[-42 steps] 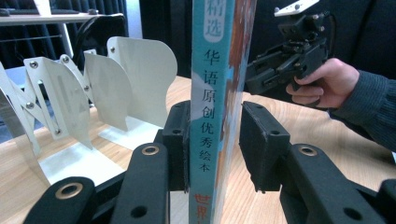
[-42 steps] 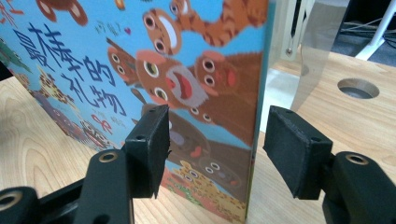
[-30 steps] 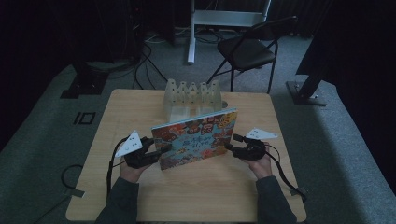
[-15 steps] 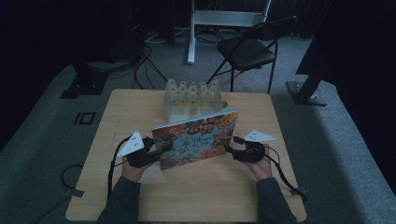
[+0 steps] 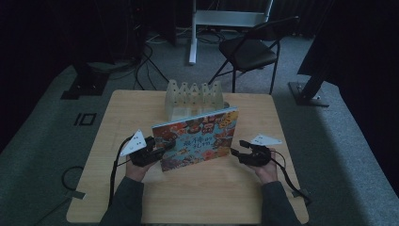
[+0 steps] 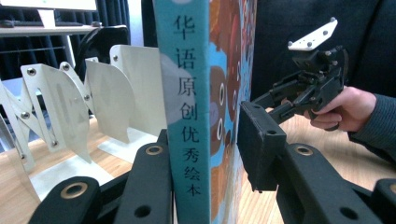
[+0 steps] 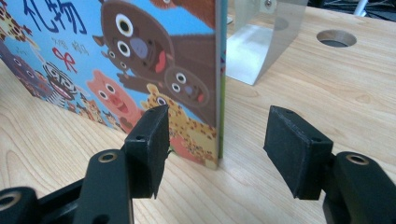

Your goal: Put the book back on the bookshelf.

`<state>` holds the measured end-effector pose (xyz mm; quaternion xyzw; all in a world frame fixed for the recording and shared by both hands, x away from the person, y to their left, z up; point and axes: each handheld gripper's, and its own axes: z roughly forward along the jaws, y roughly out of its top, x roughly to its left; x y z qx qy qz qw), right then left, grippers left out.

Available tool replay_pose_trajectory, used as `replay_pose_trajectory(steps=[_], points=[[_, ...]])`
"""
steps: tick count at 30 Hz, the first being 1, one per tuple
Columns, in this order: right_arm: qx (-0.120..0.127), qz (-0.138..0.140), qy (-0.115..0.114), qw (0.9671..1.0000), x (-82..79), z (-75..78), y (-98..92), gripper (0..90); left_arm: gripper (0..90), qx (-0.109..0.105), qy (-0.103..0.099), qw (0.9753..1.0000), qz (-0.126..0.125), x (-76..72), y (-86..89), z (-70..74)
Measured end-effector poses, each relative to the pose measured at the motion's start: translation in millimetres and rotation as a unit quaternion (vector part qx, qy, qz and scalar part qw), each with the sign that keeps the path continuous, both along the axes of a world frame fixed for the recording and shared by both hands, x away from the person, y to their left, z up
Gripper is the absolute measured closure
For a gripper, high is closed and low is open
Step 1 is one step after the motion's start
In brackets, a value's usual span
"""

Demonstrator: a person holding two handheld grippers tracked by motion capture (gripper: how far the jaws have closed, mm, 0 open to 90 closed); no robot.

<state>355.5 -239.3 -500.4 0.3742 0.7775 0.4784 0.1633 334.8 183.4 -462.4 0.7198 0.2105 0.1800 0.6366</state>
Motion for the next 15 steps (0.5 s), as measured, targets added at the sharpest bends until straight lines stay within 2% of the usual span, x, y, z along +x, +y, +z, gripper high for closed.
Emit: replay_pose_trajectory(steps=[4,15], points=[[-0.002,-0.003,0.004,1.0000,-0.9,-1.9,-2.9,40.1,69.0,-0.010,0.007,0.9999,-0.003,2.5,1.5,-0.7],[0.000,-0.005,0.005,1.0000,-2.8,-5.0,-6.3,40.1,70.8,-0.007,-0.004,0.9999,-0.013,-1.8,0.4,-1.3]])
